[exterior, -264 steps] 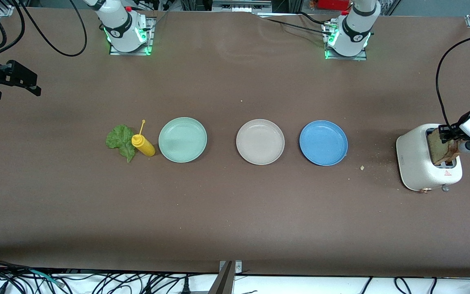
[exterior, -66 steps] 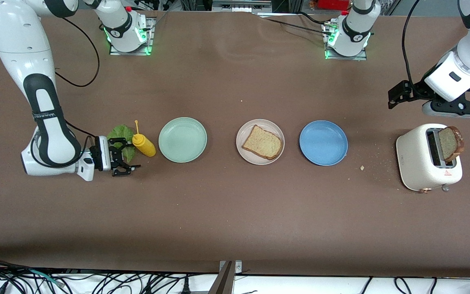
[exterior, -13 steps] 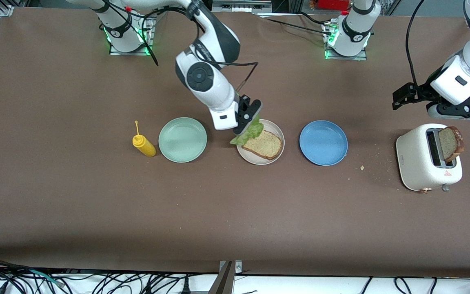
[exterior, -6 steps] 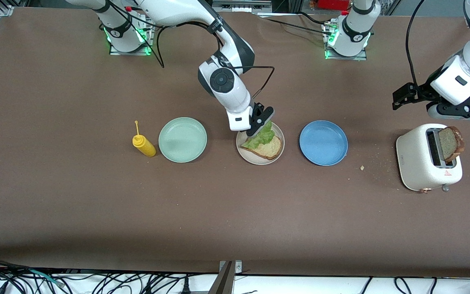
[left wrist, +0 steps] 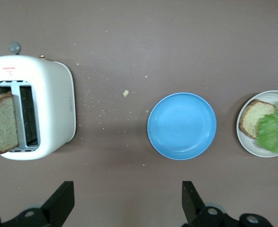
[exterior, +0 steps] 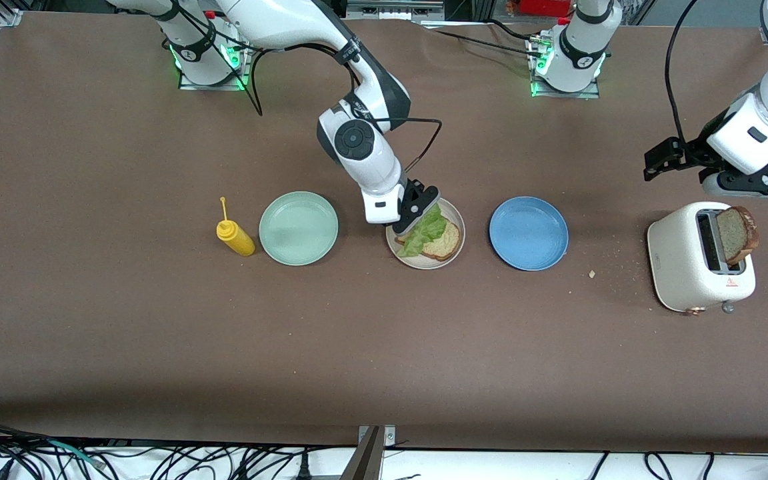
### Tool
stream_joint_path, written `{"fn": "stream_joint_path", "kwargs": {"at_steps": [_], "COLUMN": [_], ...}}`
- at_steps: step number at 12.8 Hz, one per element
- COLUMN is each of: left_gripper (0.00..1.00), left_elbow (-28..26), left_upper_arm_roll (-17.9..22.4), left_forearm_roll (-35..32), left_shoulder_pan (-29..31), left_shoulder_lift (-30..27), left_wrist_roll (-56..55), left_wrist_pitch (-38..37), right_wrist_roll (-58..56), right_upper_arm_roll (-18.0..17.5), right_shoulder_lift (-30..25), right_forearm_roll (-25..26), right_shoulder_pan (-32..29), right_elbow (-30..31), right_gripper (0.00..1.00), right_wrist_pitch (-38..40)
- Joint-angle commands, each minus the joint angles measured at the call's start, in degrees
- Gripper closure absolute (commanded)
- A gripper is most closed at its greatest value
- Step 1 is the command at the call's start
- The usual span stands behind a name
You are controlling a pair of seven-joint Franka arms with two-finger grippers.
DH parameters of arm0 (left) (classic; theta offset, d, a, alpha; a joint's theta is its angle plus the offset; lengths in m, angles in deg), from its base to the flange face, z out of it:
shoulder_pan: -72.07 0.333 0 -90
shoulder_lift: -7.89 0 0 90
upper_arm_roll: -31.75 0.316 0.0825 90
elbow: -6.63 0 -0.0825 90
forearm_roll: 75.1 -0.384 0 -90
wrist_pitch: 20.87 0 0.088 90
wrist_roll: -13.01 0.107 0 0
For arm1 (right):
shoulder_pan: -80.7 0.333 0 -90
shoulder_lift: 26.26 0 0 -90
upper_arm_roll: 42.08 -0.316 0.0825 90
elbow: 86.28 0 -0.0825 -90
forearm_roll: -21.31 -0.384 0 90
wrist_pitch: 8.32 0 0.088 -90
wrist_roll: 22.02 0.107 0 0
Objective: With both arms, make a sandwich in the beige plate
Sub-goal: 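Lower the lettuce onto the bread and open the right gripper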
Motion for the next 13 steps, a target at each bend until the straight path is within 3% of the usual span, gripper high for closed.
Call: {"fn": "stream_joint_path", "kwargs": {"at_steps": [1, 6, 9, 11, 13], "left_gripper": [0.0, 0.0, 0.0, 0.0, 0.0], "left_elbow": [1.09, 1.36, 4.69, 5.66, 7.76], "left_upper_arm_roll": [0.02, 0.02, 0.02, 0.02, 0.02], "left_forearm_roll": [0.16, -2.55, -4.59, -4.59, -4.5], "left_shoulder_pan": [2.28, 3.69, 4.65, 6.94, 8.61], "left_shoulder_lift": [1.83, 3.33, 6.4, 8.86, 12.11], "left_wrist_roll": [1.46, 1.55, 1.64, 3.03, 7.07], "left_wrist_pitch": [-0.62, -0.36, 0.17, 1.04, 1.05], "right_wrist_roll": [-1.54, -2.51, -2.6, -2.78, -1.99], "right_upper_arm_roll": [2.46, 5.36, 10.63, 11.35, 11.35], "right_shoulder_lift": [0.9, -1.55, -9.97, -16.03, -21.84], "right_forearm_roll": [-0.73, -0.73, -0.64, 0.06, 0.58], "right_shoulder_pan": [0.8, 0.89, -0.5, -5.06, -9.64], "right_elbow": [-1.9, -0.32, 6.43, 9.25, 9.7], "right_gripper": [0.01, 0.0, 0.0, 0.0, 0.0], "right_wrist_pitch": [-0.29, 4.08, 6.65, 8.91, 18.38]}}
